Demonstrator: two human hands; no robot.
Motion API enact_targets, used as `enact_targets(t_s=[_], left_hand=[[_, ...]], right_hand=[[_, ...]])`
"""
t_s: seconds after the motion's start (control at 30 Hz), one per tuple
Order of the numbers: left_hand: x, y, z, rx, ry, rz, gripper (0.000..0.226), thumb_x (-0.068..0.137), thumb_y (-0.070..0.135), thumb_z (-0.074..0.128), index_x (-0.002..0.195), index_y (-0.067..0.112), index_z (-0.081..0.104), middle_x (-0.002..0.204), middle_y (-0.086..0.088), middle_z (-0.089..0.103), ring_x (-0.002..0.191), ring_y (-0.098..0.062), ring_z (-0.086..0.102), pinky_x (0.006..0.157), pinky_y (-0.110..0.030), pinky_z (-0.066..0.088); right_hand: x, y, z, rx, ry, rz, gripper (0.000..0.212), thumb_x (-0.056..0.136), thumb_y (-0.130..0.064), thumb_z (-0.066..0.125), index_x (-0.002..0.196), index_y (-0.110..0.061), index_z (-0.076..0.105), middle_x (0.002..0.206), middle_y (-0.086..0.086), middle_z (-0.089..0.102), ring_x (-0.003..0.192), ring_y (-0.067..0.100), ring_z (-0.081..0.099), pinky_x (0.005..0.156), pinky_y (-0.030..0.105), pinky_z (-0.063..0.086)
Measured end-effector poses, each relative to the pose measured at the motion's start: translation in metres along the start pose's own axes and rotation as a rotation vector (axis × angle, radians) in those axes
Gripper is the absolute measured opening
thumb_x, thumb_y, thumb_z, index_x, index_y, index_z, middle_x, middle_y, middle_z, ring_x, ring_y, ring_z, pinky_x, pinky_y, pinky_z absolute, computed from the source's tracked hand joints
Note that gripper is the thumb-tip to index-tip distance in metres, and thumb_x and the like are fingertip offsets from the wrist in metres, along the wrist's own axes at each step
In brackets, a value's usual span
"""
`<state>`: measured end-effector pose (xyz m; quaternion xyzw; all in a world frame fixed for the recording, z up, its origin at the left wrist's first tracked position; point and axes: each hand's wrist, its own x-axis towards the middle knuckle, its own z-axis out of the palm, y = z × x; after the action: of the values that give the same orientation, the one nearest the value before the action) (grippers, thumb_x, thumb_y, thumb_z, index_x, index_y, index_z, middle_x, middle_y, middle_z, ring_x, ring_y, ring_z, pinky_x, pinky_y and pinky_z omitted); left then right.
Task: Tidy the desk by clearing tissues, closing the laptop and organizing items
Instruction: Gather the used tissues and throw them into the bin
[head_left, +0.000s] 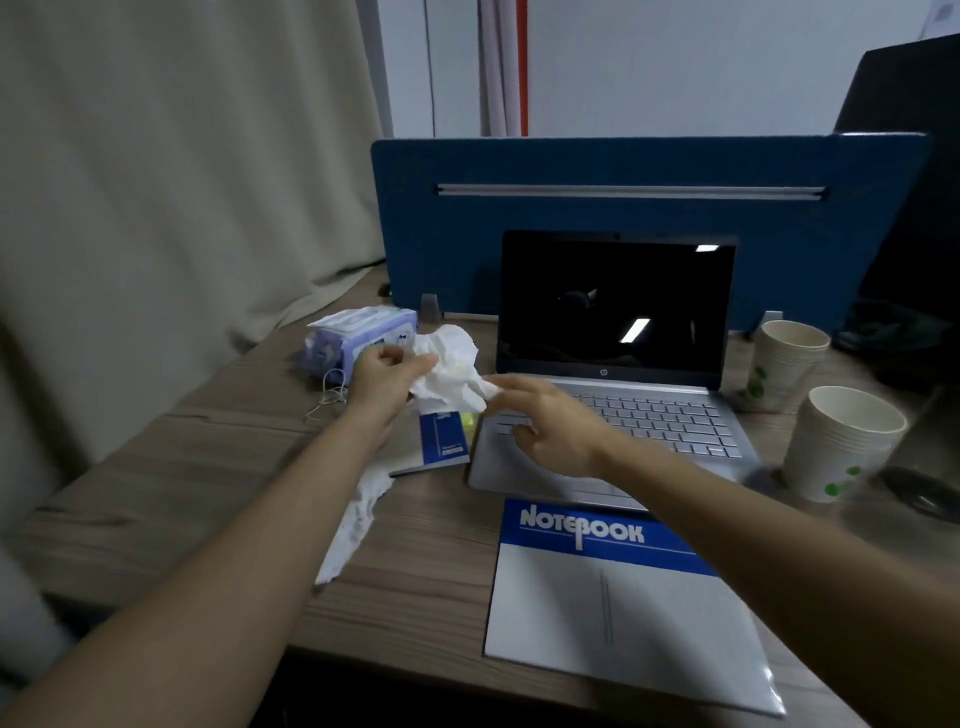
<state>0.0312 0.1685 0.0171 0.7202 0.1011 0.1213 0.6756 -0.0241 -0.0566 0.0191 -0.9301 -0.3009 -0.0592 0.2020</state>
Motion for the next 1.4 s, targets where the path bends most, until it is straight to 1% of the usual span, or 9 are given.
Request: enact_targets(t_s=[0.1, 0.2, 0.33, 0.5, 0.7, 0.8, 0.93, 1.2, 1.4], left_hand=[[0.009, 0.011, -0.032, -0.012, 0.079, 0.014, 0.046, 0.068, 0.026, 0.084, 0.106, 0.013, 0.061, 0.110, -0.008, 0.069, 0.089, -0.023, 0.067, 0.072, -0.036, 0.055], [0.016, 0.020, -0.065, -0.032, 0.088, -0.001, 0.058, 0.066, 0.026, 0.084, 0.117, 0.010, 0.060, 0.119, -0.010, 0.067, 0.099, -0.030, 0.068, 0.078, -0.050, 0.059], [0.018, 0.021, -0.100, -0.065, 0.136, 0.020, 0.054, 0.072, 0.017, 0.083, 0.120, 0.006, 0.061, 0.120, -0.013, 0.067, 0.094, -0.026, 0.070, 0.063, -0.038, 0.060], [0.015, 0.014, -0.131, -0.050, 0.164, 0.025, 0.052, 0.076, 0.013, 0.080, 0.122, 0.002, 0.060, 0.122, -0.018, 0.065, 0.106, -0.032, 0.067, 0.092, -0.051, 0.055], [0.013, 0.008, -0.148, -0.056, 0.183, 0.032, 0.045, 0.077, 0.012, 0.079, 0.118, 0.001, 0.062, 0.117, -0.017, 0.069, 0.098, -0.029, 0.069, 0.080, -0.040, 0.058], [0.011, 0.005, -0.148, -0.031, 0.210, 0.054, 0.051, 0.076, 0.013, 0.081, 0.118, 0.005, 0.053, 0.118, -0.009, 0.066, 0.088, -0.019, 0.067, 0.065, -0.031, 0.052], [0.011, 0.000, -0.142, 0.070, 0.234, 0.114, 0.058, 0.075, 0.015, 0.080, 0.108, 0.019, 0.032, 0.110, -0.007, 0.058, 0.091, -0.021, 0.063, 0.077, -0.040, 0.055], [0.003, 0.002, -0.091, 0.147, 0.005, 0.148, 0.037, 0.080, 0.013, 0.075, 0.090, 0.027, 0.041, 0.117, -0.007, 0.056, 0.097, -0.018, 0.061, 0.079, -0.040, 0.053], [-0.020, 0.014, -0.036, 0.126, -0.365, 0.062, 0.029, 0.085, 0.012, 0.072, 0.104, 0.025, 0.054, 0.093, 0.002, 0.070, 0.069, -0.004, 0.067, 0.054, -0.021, 0.051]], right_hand=[[0.012, -0.014, 0.012, 0.033, 0.029, -0.012, 0.035, 0.091, -0.011, 0.055, 0.123, -0.023, 0.056, 0.144, -0.002, 0.040, 0.131, 0.019, 0.038, 0.101, 0.033, 0.042], [0.025, -0.030, 0.026, 0.067, 0.001, -0.047, 0.035, 0.091, -0.011, 0.056, 0.125, -0.020, 0.057, 0.138, 0.002, 0.047, 0.126, 0.020, 0.044, 0.100, 0.032, 0.044], [0.040, -0.056, 0.045, 0.071, -0.080, -0.105, 0.032, 0.091, -0.017, 0.059, 0.123, -0.018, 0.061, 0.132, 0.002, 0.055, 0.122, 0.021, 0.048, 0.102, 0.034, 0.041], [0.055, -0.087, 0.066, 0.038, -0.189, -0.184, 0.033, 0.091, -0.023, 0.060, 0.123, -0.022, 0.062, 0.132, -0.002, 0.057, 0.118, 0.024, 0.048, 0.102, 0.033, 0.038], [0.062, -0.101, 0.082, -0.029, -0.292, -0.198, 0.040, 0.088, -0.018, 0.060, 0.128, -0.023, 0.059, 0.118, 0.006, 0.056, 0.110, 0.025, 0.046, 0.093, 0.036, 0.042], [0.061, -0.099, 0.085, -0.058, -0.277, -0.212, 0.022, 0.089, -0.019, 0.061, 0.110, -0.014, 0.066, 0.114, 0.007, 0.054, 0.108, 0.025, 0.047, 0.091, 0.035, 0.043], [0.057, -0.089, 0.070, 0.040, -0.258, -0.169, 0.016, 0.092, -0.020, 0.058, 0.107, -0.015, 0.061, 0.108, 0.005, 0.060, 0.100, 0.021, 0.053, 0.082, 0.031, 0.045], [0.043, -0.062, 0.002, 0.404, -0.067, -0.033, 0.012, 0.093, -0.021, 0.060, 0.097, -0.026, 0.070, 0.087, -0.023, 0.064, 0.082, -0.008, 0.058, 0.073, 0.009, 0.043], [0.029, -0.042, -0.030, 0.449, 0.149, 0.101, 0.004, 0.085, -0.026, 0.069, 0.084, -0.022, 0.069, 0.092, -0.003, 0.067, 0.087, 0.016, 0.064, 0.083, 0.046, 0.054]])
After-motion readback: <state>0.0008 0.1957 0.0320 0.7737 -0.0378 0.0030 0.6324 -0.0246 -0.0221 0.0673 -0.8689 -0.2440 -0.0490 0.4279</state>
